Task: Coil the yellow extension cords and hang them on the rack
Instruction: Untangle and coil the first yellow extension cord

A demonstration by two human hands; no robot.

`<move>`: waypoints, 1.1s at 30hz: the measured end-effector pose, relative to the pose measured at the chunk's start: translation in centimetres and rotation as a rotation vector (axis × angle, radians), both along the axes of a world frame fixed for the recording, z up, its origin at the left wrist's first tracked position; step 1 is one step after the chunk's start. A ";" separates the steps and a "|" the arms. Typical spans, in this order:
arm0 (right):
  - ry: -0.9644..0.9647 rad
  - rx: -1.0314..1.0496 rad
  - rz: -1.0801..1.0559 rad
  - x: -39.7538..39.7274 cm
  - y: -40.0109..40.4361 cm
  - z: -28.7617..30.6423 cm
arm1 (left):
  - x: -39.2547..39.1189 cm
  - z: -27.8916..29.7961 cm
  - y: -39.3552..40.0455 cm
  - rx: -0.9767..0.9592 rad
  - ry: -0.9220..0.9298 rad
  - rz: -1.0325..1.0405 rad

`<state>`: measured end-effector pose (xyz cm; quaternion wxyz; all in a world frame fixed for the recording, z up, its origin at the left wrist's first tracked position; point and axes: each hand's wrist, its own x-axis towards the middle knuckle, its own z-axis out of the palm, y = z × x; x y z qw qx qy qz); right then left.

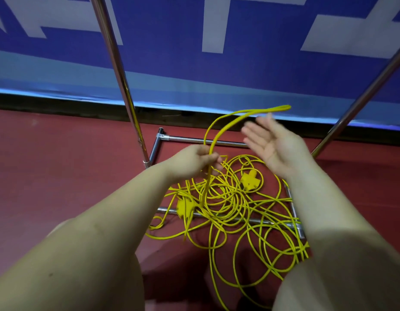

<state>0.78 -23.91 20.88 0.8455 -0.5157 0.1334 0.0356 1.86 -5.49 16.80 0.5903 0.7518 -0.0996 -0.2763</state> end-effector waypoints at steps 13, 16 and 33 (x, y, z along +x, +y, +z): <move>-0.197 -1.012 0.409 -1.1 2.7 -3.1 | 1.1 1.7 0.3 -0.540 0.098 0.375; -0.153 -0.707 0.237 -0.9 2.3 -1.2 | 0.3 0.3 0.2 -0.105 -0.063 0.032; -0.157 -0.587 0.275 -1.1 1.6 -1.1 | 0.4 1.4 0.1 -0.294 -0.054 0.209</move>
